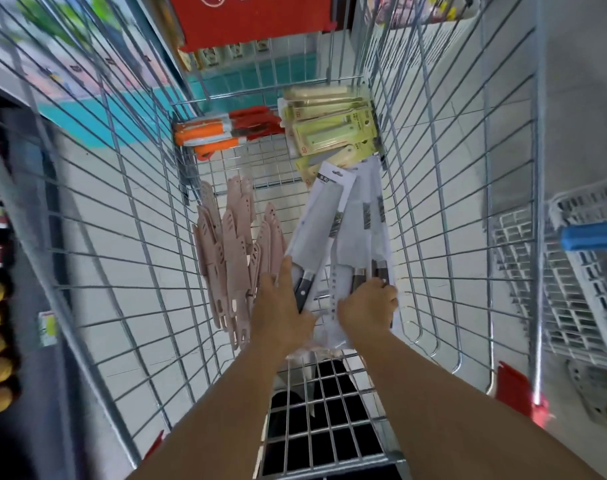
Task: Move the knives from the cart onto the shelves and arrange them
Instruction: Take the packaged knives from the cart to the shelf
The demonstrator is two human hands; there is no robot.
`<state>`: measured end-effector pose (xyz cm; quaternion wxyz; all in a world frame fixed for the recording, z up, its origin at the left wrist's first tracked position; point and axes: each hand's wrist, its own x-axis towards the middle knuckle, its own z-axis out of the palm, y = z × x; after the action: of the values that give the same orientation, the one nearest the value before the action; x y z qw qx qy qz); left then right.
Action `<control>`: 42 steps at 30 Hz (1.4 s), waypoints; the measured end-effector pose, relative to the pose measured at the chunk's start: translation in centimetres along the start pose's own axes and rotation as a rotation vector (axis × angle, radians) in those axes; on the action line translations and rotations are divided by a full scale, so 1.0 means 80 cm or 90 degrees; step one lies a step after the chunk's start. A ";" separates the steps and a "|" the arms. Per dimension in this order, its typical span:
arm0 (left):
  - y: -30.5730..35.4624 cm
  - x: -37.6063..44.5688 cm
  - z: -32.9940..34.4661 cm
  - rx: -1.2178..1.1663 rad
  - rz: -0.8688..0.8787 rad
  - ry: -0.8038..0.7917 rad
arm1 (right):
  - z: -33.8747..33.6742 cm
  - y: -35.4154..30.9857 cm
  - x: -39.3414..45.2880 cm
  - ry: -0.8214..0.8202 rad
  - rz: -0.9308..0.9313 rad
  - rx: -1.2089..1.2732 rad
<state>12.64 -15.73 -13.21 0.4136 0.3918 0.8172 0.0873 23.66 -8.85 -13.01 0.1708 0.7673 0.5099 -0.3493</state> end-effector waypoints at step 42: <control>0.067 -0.384 -0.296 -0.288 -0.114 0.731 | -0.214 -0.107 -0.400 -0.044 -0.844 0.225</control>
<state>8.85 -29.68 23.17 -0.0130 0.1151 0.9001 0.4200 14.59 -15.91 22.44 -0.1906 0.2977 0.8015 -0.4824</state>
